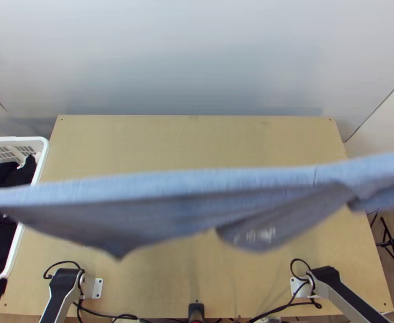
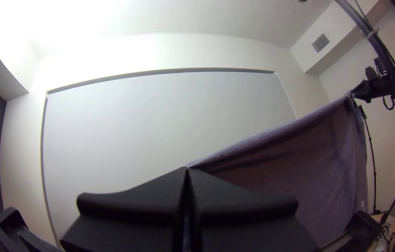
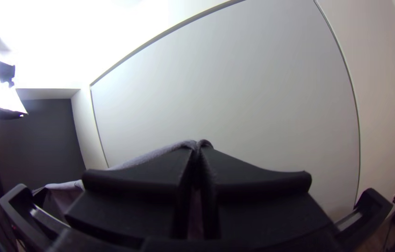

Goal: Fold the t-shirt

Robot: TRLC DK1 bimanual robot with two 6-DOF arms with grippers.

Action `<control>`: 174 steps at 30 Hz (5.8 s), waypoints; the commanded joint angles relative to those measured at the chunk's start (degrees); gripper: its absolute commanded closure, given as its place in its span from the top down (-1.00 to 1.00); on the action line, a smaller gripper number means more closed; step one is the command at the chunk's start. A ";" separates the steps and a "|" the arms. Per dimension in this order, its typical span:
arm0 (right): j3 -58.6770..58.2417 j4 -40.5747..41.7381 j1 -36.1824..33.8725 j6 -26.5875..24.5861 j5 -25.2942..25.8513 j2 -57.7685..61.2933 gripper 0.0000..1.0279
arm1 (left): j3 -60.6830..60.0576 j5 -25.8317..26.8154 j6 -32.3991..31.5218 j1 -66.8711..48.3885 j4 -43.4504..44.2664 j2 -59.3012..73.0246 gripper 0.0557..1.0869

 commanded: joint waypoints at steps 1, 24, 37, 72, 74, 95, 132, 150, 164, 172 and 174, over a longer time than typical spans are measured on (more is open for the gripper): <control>0.19 -4.93 -2.65 1.17 -2.79 -4.58 -0.95 | -1.89 -0.11 -0.02 1.25 -0.31 -5.96 -0.93; -57.03 -1.06 -3.53 -1.29 -8.15 -23.39 -0.95 | -44.43 -0.03 1.73 0.90 8.66 -22.57 -0.93; -82.70 37.35 -2.65 -1.38 -6.04 -8.62 -0.95 | -57.43 -2.57 -5.82 -0.07 43.46 5.91 -0.93; -51.32 75.84 -2.21 -6.65 5.91 63.18 -0.95 | -9.71 -11.63 -6.53 -2.62 57.70 91.78 -0.93; -47.63 74.61 -2.48 -7.27 6.08 66.00 -0.95 | -5.75 -12.07 -6.09 -2.62 57.44 95.56 -0.93; -39.28 59.23 -0.02 -10.17 6.70 69.51 -0.95 | 2.07 -13.38 -0.46 -2.88 49.70 101.97 -0.93; -77.51 49.56 -0.46 -12.36 0.72 34.27 -0.95 | -29.57 -10.84 6.92 -4.03 45.48 72.27 -0.93; -83.75 56.86 -0.10 -12.36 -1.56 41.48 -0.69 | -33.79 -11.19 8.68 -0.51 45.22 75.78 0.15; -91.05 39.90 9.12 -6.39 -1.65 7.81 0.79 | -38.89 -4.77 4.64 3.27 26.32 53.72 0.90; -94.82 18.98 11.23 -8.14 -4.46 -3.00 0.79 | -46.97 -0.55 6.83 4.41 14.63 38.25 0.90; -95.26 18.54 11.15 -8.50 -4.81 -4.40 0.79 | -48.47 -0.55 7.45 4.15 11.65 36.06 0.90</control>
